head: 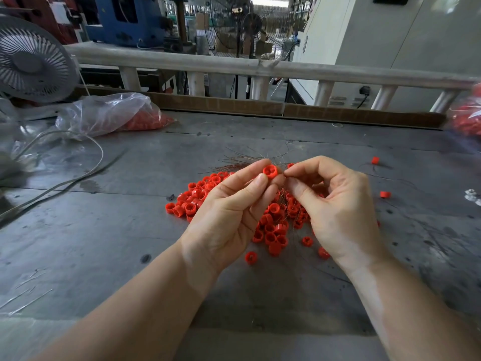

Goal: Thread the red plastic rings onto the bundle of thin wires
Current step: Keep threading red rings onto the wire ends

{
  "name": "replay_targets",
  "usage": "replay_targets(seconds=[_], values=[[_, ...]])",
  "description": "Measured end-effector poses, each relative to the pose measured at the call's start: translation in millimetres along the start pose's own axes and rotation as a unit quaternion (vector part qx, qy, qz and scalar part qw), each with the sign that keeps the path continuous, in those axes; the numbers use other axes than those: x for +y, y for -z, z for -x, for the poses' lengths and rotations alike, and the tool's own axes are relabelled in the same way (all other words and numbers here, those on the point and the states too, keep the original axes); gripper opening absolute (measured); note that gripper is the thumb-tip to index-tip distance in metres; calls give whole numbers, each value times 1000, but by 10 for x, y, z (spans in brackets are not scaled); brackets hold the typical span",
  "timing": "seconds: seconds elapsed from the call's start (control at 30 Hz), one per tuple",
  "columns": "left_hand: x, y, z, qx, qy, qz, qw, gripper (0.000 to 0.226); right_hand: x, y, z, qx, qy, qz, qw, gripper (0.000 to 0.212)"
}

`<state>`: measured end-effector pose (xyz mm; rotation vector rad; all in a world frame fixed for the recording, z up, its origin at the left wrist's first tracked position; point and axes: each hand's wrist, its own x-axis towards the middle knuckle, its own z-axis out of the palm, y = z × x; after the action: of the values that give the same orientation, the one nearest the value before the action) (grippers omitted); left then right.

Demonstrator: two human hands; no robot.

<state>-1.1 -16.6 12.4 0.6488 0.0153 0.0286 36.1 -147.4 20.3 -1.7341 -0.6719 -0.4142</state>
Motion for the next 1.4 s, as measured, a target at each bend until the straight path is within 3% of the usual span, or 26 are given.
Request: replay_targets(seconds=[0.47,0.67,0.93,1.1,1.2,1.27,1.4], values=[[5,-11,13,-8,6,-29,1000,26,-1,16,-3,-4,10,11,1000,26],[-10,-19,22,-17,-2,-31,999,24,54,29,-18,-5,-58,-99,993,17],[-12,-13,23,-37,-15,-46,998,21,36,31,-11,-19,-74,-125,989,22],[-36,-5,15,-45,-21,-62,997,19,78,23,1,-40,-175,-174,968,12],[-36,5,13,-46,-23,-67,996,19,110,13,5,-61,-217,-197,954,21],[-38,10,8,-40,-28,-68,996,19,123,16,11,-64,-219,-186,956,24],[-49,24,-16,-8,-47,-72,996,17,130,0,10,-55,-183,-150,970,11]])
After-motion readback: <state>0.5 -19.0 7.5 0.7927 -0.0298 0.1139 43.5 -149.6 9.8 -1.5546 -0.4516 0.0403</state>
